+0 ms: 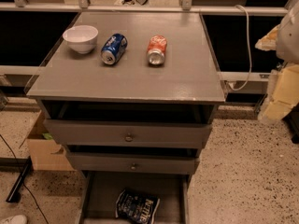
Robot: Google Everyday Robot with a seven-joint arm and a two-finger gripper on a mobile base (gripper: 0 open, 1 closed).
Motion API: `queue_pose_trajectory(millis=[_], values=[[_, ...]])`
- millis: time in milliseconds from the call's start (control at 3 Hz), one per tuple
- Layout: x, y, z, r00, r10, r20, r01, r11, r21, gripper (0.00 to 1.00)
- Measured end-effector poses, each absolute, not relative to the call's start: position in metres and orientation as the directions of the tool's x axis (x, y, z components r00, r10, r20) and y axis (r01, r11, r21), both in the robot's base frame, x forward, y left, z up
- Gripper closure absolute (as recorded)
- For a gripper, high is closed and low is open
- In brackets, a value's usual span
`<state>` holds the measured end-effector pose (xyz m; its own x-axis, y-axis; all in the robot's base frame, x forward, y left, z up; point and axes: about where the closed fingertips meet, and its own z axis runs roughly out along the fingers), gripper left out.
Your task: Pick blue chip bag from bottom drawer and place on counter
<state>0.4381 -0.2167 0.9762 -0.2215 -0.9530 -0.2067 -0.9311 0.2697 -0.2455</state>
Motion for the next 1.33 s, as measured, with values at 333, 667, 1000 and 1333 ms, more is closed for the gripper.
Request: queue_pose_trajectory(millis=[333, 667, 1000, 1333], values=[[0.438, -0.217, 0.976, -0.221, -0.953, -0.207, -0.931, 0.270, -0.246, 0.00], [0.430, -0.214, 0.966, -0.227, -0.948, -0.224, -0.931, 0.279, -0.235, 0.00], [0.414, -0.206, 0.941, -0.250, -0.939, -0.234, -0.930, 0.301, -0.211, 0.00], [0.405, -0.198, 0.905, -0.269, -0.929, -0.253, -0.933, 0.316, -0.169, 0.00]])
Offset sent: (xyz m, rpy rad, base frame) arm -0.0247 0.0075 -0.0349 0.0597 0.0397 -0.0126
